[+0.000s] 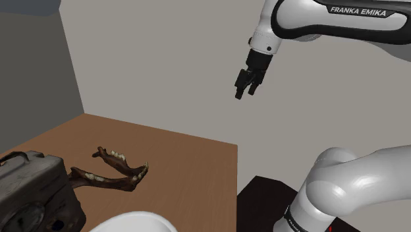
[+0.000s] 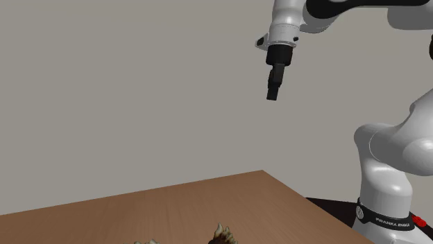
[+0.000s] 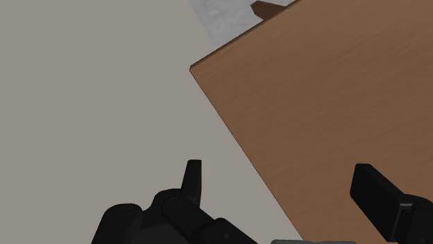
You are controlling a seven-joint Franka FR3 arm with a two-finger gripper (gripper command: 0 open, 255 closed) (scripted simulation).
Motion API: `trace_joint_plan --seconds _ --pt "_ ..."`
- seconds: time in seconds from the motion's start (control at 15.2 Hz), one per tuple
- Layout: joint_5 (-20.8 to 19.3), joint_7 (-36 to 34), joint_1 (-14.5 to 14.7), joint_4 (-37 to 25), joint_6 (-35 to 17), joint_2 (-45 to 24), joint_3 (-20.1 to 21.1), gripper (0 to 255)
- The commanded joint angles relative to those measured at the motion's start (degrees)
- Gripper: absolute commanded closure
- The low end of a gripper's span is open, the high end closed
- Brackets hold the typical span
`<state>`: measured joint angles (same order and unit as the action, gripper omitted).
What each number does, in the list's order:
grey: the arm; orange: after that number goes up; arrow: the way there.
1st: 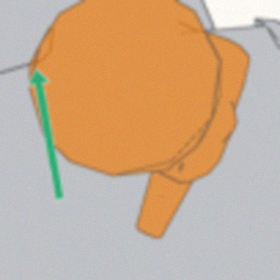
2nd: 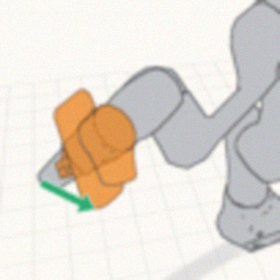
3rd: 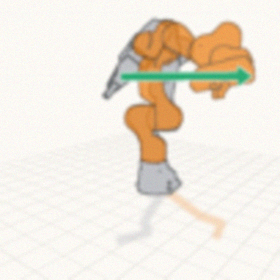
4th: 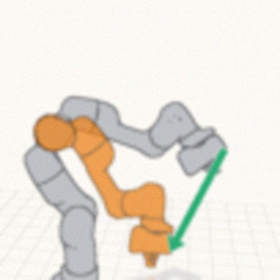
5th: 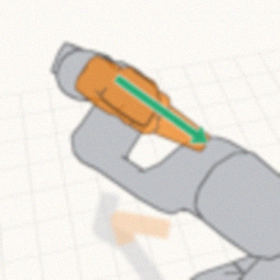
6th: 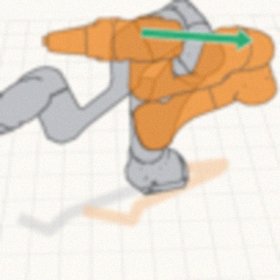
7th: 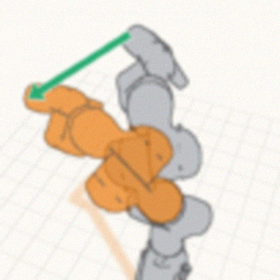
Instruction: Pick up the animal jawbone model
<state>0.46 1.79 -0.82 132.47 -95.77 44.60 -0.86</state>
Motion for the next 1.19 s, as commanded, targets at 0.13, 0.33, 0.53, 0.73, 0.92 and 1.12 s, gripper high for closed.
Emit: trace_joint_plan --seconds 0.13,0.33,0.53,0.73,0.92,1.12 --pt "0.9 -2.2 0.8 0.0 -1.5 -2.0 2.3 0" --pt "2.2 -5.5 1.8 -0.4 -3.6 -5.5 5.7 0" --pt "3.1 -8.8 2.7 -1.4 -5.8 -9.5 9.1 0" --pt "3.6 -12.2 3.5 -2.9 -7.8 -14.0 12.4 0" --pt "3.6 -15.6 4.2 -5.1 -9.6 -19.0 15.6 0" --pt "3.1 -19.2 4.7 -7.8 -11.2 -24.3 18.7 0"
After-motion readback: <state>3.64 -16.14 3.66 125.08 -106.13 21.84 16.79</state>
